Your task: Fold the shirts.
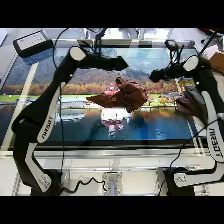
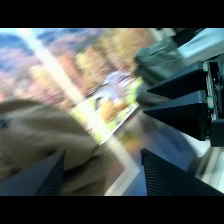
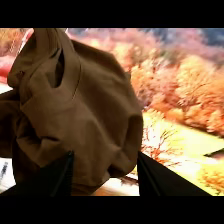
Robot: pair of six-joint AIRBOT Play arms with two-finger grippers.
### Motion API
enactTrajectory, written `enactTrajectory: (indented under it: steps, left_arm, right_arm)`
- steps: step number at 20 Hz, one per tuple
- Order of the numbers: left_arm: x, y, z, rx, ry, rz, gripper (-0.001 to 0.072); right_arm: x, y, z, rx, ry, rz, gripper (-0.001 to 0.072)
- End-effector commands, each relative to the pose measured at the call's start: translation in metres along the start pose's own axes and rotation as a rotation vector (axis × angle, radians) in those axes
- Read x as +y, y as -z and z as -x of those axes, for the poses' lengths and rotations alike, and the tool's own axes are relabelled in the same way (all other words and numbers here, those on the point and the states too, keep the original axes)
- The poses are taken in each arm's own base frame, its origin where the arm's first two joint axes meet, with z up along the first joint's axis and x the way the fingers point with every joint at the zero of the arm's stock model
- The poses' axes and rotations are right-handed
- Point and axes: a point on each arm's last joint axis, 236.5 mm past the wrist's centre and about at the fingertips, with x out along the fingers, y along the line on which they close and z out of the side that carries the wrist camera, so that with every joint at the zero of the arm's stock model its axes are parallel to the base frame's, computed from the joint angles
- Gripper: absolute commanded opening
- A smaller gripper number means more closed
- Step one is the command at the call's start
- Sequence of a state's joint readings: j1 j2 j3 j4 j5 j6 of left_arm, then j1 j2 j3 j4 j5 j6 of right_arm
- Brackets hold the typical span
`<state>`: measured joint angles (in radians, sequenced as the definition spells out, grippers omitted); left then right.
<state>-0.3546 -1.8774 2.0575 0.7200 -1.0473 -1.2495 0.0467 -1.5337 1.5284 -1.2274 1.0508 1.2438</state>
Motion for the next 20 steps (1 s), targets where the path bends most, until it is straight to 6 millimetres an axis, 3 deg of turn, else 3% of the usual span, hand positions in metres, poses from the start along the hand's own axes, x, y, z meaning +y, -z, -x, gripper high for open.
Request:
enactTrajectory:
  steps: [1, 3, 6, 10, 14, 16, 20]
  left_arm:
    - [0.082, 0.038, 0.051, 0.183, -0.156, 0.067, 0.0557]
    - [0.115, 0.061, 0.073, 0.281, -0.242, 0.077, 0.0557]
    - [0.148, 0.090, 0.083, 0.374, -0.348, 0.078, 0.0562]
    - [0.155, 0.105, 0.077, 0.409, -0.342, 0.103, 0.0573]
    - [0.156, 0.103, 0.076, 0.404, -0.343, 0.102, 0.0573]
    - [0.155, 0.104, 0.077, 0.408, -0.342, 0.103, 0.0573]
    - [0.156, 0.104, 0.076, 0.405, -0.343, 0.103, 0.0573]
  right_arm:
    - [0.033, 0.042, -0.063, 0.160, -0.126, 0.001, 0.0442]
    - [0.065, 0.049, -0.086, 0.179, -0.164, 0.124, 0.0442]
    - [0.086, 0.030, -0.095, 0.116, -0.074, 0.305, 0.0440]
    - [0.097, -0.021, -0.082, -0.028, 0.011, 0.415, 0.0439]
    - [0.086, -0.056, -0.059, -0.100, 0.053, 0.426, 0.0402]
    - [0.075, -0.054, -0.056, -0.086, 0.065, 0.415, 0.0403]
    - [0.072, -0.018, -0.058, 0.059, 0.008, 0.374, 0.0432]
